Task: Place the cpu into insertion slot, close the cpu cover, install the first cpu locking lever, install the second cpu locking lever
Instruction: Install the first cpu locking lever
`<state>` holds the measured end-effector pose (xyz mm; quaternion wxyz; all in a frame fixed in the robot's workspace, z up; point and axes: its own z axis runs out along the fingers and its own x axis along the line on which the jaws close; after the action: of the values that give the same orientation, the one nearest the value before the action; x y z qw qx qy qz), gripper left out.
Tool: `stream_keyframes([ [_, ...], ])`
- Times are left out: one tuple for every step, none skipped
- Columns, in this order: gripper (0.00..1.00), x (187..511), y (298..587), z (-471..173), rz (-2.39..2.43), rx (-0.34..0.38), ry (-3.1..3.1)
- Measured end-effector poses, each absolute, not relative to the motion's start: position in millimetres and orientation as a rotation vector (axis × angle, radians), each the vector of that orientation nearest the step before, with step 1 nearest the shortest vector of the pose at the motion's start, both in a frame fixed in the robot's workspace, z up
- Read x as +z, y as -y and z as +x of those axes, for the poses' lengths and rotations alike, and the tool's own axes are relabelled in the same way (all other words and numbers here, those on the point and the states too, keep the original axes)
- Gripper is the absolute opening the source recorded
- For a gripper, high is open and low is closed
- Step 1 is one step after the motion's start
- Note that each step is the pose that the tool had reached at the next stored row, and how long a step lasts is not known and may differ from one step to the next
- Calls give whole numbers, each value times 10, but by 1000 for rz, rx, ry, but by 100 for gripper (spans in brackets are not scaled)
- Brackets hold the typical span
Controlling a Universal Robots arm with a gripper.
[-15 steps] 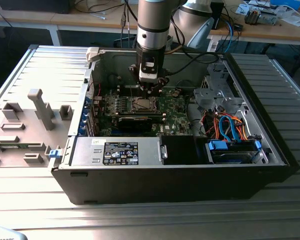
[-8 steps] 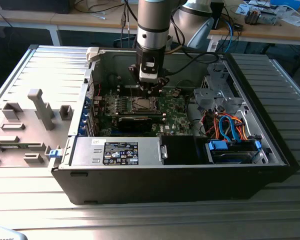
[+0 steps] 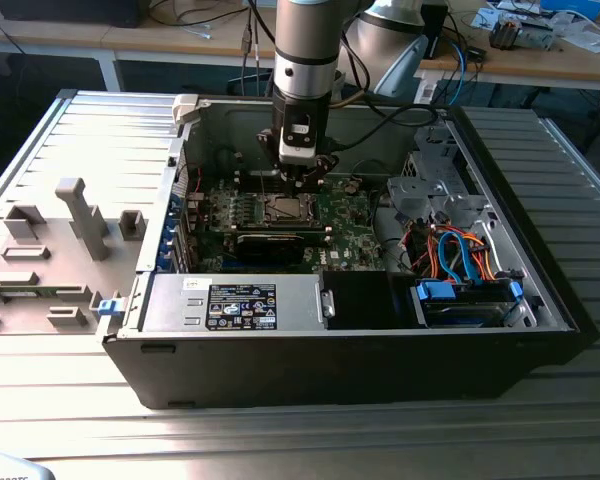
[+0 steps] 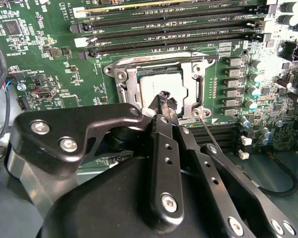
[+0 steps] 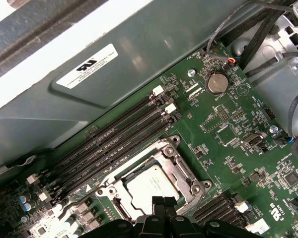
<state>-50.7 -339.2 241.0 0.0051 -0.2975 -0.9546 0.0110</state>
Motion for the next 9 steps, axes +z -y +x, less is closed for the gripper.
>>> stream_keyframes([
  [11, 2410, 3392, -507, -931, 35, 2990],
  [11, 2410, 3392, -507, -930, 34, 2990],
  [11, 2410, 3392, -507, -929, 34, 2990],
  [11, 2409, 3392, -507, -928, 34, 2991],
  [11, 2409, 3392, -507, -927, 34, 2991],
  [11, 2410, 3392, -507, -927, 34, 2991],
  [11, 2409, 3391, -507, -925, 34, 2991],
  [11, 2409, 3392, -507, -924, 34, 2992],
  [11, 2410, 3392, -507, -924, 35, 2992],
])
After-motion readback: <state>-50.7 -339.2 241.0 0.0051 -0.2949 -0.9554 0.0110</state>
